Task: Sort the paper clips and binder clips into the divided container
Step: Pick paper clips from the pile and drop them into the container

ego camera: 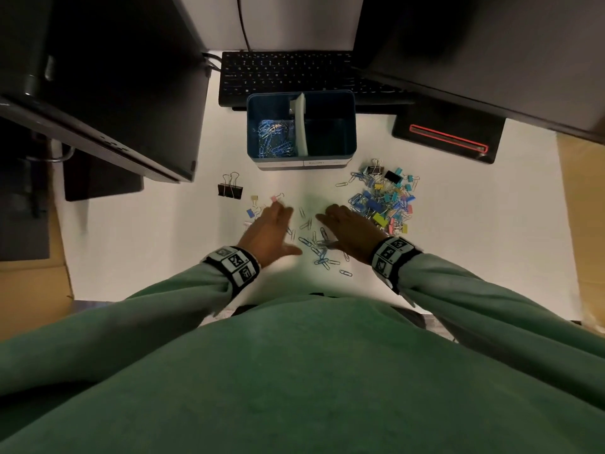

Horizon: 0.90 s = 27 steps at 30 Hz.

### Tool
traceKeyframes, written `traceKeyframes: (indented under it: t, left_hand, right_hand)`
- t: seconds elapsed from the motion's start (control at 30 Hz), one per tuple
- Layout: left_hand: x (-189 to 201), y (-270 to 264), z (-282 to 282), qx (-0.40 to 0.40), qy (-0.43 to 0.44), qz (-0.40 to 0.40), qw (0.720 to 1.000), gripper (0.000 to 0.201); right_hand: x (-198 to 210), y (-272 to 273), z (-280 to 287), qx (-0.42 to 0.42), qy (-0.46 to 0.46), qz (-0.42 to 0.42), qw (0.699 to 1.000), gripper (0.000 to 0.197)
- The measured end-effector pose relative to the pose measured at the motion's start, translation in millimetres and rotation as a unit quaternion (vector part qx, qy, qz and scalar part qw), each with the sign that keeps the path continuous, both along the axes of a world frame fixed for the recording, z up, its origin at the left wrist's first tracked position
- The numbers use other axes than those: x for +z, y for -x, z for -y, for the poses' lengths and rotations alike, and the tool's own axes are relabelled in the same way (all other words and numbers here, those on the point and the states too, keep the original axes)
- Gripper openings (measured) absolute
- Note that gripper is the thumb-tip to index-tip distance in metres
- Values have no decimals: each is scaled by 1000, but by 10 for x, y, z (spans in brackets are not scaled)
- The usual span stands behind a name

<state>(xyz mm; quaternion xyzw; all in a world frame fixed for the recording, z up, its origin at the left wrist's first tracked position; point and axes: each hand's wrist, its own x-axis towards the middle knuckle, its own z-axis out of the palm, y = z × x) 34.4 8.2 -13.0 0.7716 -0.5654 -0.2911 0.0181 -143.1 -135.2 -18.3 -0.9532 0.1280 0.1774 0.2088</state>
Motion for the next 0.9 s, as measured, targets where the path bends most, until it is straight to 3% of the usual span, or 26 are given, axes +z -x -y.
traceKeyframes:
  t: [0.07, 0.13, 0.23, 0.4, 0.5, 0.63, 0.73, 0.8, 0.9]
  left_hand:
    - [-34, 131, 62, -6, -26, -12, 1000, 107]
    - [-50, 237, 164, -4, -25, -30, 999, 103]
    - [-93, 301, 267, 3, -11, -53, 999, 73]
    - [-201, 288, 285, -2, 28, -73, 997, 28]
    - [-238, 269, 321, -15, 36, -72, 997, 14]
    - [-227, 224, 331, -10, 32, -73, 997, 10]
    - [-202, 192, 321, 16, 22, -86, 996, 11]
    - [-171, 170, 314, 34, 17, -96, 995, 10]
    - [-150, 139, 312, 33, 10, -104, 994, 10]
  right_hand:
    - [9, -158, -18, -22, -20, 13, 999, 63]
    - [39, -235, -10, -39, -41, 24, 998, 53]
    - [92, -101, 56, -27, -31, 24, 999, 45]
    - [119, 375, -82, 105, -14, -53, 993, 60]
    - [31, 354, -181, 68, -36, -55, 996, 49]
    - [-13, 66, -92, -24, -61, -5, 998, 39]
    - [8, -102, 11, -66, -28, 16, 997, 49]
    - [5, -183, 51, -68, -11, 10, 998, 56]
    - [-19, -256, 38, -18, -1, 13, 1000, 37]
